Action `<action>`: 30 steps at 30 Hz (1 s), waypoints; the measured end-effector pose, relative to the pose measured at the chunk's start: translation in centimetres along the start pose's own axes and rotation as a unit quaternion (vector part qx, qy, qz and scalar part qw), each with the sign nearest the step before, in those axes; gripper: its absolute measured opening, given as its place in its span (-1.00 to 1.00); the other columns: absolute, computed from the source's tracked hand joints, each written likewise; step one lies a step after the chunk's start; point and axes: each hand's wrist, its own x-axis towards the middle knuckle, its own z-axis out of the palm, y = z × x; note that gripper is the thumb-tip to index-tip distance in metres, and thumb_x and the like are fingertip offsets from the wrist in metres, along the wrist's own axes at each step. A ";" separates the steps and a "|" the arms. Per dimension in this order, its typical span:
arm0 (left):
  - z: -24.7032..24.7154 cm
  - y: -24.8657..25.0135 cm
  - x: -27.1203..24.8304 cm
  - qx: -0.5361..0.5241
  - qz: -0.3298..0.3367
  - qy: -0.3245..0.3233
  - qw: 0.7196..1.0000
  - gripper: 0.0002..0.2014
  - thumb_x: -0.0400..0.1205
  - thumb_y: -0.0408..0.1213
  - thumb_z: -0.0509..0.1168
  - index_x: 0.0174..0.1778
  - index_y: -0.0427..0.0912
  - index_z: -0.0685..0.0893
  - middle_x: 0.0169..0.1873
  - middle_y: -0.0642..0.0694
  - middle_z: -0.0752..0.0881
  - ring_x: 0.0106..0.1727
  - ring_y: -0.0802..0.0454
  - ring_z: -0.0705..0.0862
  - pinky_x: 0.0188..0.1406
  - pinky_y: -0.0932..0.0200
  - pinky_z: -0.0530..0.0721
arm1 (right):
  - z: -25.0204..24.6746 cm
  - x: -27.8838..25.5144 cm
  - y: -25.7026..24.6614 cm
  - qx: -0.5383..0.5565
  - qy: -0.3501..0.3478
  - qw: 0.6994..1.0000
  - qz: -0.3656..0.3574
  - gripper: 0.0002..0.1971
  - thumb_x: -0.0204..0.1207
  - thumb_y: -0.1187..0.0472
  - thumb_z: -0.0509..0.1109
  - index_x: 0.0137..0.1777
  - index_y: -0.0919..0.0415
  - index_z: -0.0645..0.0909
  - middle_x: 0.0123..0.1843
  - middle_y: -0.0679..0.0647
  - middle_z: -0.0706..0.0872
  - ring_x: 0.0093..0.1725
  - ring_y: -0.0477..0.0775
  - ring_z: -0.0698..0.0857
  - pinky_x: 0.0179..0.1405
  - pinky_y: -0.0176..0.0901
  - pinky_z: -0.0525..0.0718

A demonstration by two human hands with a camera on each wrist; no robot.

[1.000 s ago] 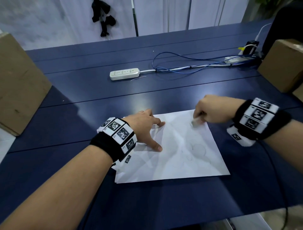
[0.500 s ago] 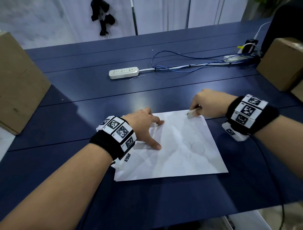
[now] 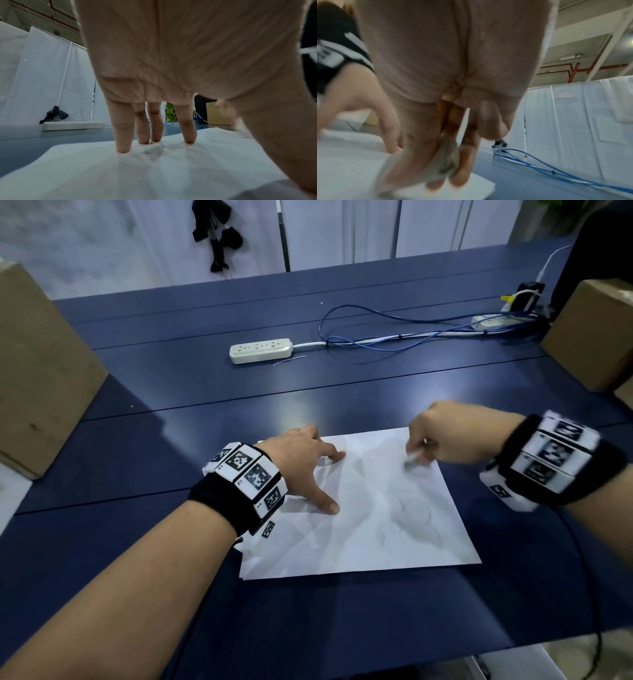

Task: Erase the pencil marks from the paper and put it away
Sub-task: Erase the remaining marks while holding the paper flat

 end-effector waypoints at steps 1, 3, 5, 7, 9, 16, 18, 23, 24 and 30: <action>0.0 0.0 0.0 0.000 0.000 0.000 1.000 -0.02 0.11 0.50 0.46 0.49 0.39 0.37 0.21 0.12 0.38 0.31 0.05 0.45 0.14 -0.15 0.66 | 0.3 -0.9 -0.2 0.019 -0.033 0.999 -0.015 -0.87 0.42 -0.05 0.53 -0.10 -0.06 0.78 -0.22 -0.19 0.79 -0.11 -0.09 0.71 -0.05 0.02 0.74; 0.0 -0.1 0.0 -0.001 0.002 -0.001 1.000 -0.03 0.12 0.49 0.47 0.49 0.38 0.37 0.21 0.11 0.38 0.30 0.06 0.45 0.13 -0.15 0.66 | 0.5 -1.6 -0.6 0.042 -0.079 0.996 -0.023 -0.81 0.33 -0.09 0.55 -0.10 -0.09 0.77 -0.23 -0.18 0.78 -0.13 -0.11 0.72 -0.05 0.03 0.74; 0.0 0.0 0.0 0.001 0.002 -0.003 1.000 -0.03 0.12 0.49 0.47 0.50 0.38 0.36 0.22 0.12 0.37 0.31 0.07 0.44 0.14 -0.15 0.66 | 0.1 -0.6 -0.4 0.027 -0.048 0.998 0.003 -0.81 0.37 -0.10 0.55 -0.08 -0.07 0.78 -0.27 -0.20 0.74 -0.07 -0.03 0.72 -0.06 0.00 0.73; -0.1 0.1 -0.1 0.003 0.001 -0.004 1.000 -0.02 0.13 0.49 0.47 0.50 0.38 0.36 0.23 0.11 0.37 0.32 0.07 0.43 0.14 -0.14 0.66 | -0.7 0.7 -0.1 0.006 0.009 0.999 0.036 -0.86 0.45 -0.02 0.54 -0.04 -0.05 0.78 -0.29 -0.23 0.68 0.03 0.02 0.70 -0.09 -0.08 0.67; 0.0 0.1 -0.1 0.005 -0.001 -0.003 1.000 -0.02 0.12 0.50 0.47 0.50 0.38 0.36 0.23 0.11 0.37 0.32 0.06 0.43 0.15 -0.15 0.66 | -0.9 0.9 0.1 -0.010 0.031 0.998 0.056 -0.90 0.50 0.05 0.51 -0.02 -0.03 0.77 -0.20 -0.16 0.73 0.06 0.05 0.69 -0.15 -0.13 0.60; -0.2 0.1 0.0 0.003 0.000 -0.008 1.000 -0.03 0.13 0.47 0.49 0.50 0.37 0.36 0.24 0.10 0.37 0.33 0.06 0.43 0.16 -0.14 0.65 | 0.1 -1.6 -1.1 0.028 -0.079 0.996 0.011 -0.82 0.38 -0.07 0.56 -0.08 -0.05 0.77 -0.22 -0.15 0.77 -0.05 0.00 0.71 -0.03 0.03 0.73; -0.3 0.3 0.0 0.006 0.003 -0.010 1.000 -0.03 0.16 0.45 0.50 0.51 0.35 0.36 0.24 0.09 0.37 0.33 0.05 0.43 0.18 -0.11 0.65 | -0.5 0.1 -0.7 0.015 -0.029 0.999 0.031 -0.82 0.42 -0.05 0.54 -0.06 -0.01 0.78 -0.21 -0.15 0.78 0.00 0.06 0.71 -0.01 0.04 0.74; -0.4 0.4 -0.1 0.006 0.003 -0.008 1.000 -0.03 0.16 0.45 0.50 0.51 0.36 0.36 0.24 0.10 0.37 0.32 0.06 0.43 0.19 -0.12 0.64 | -0.5 1.2 0.2 -0.004 0.035 0.999 0.038 -0.91 0.47 0.02 0.47 -0.16 -0.01 0.76 -0.27 -0.09 0.77 -0.08 0.10 0.73 -0.07 0.07 0.76; -0.3 0.4 -0.1 0.005 0.001 -0.006 1.000 -0.03 0.14 0.47 0.49 0.51 0.37 0.36 0.22 0.11 0.37 0.31 0.07 0.44 0.17 -0.13 0.65 | -0.1 0.3 0.0 0.004 0.012 1.000 0.023 -0.93 0.45 0.03 0.48 -0.17 -0.02 0.76 -0.29 -0.10 0.78 -0.13 0.04 0.74 -0.09 0.04 0.76; -0.2 0.3 0.0 0.007 0.000 -0.008 1.000 -0.02 0.13 0.48 0.48 0.51 0.36 0.36 0.20 0.12 0.37 0.31 0.07 0.43 0.16 -0.14 0.65 | -0.5 0.0 -0.9 0.027 -0.036 0.999 0.013 -0.87 0.42 0.02 0.56 -0.09 0.01 0.79 -0.22 -0.13 0.81 -0.10 -0.02 0.74 -0.07 -0.07 0.73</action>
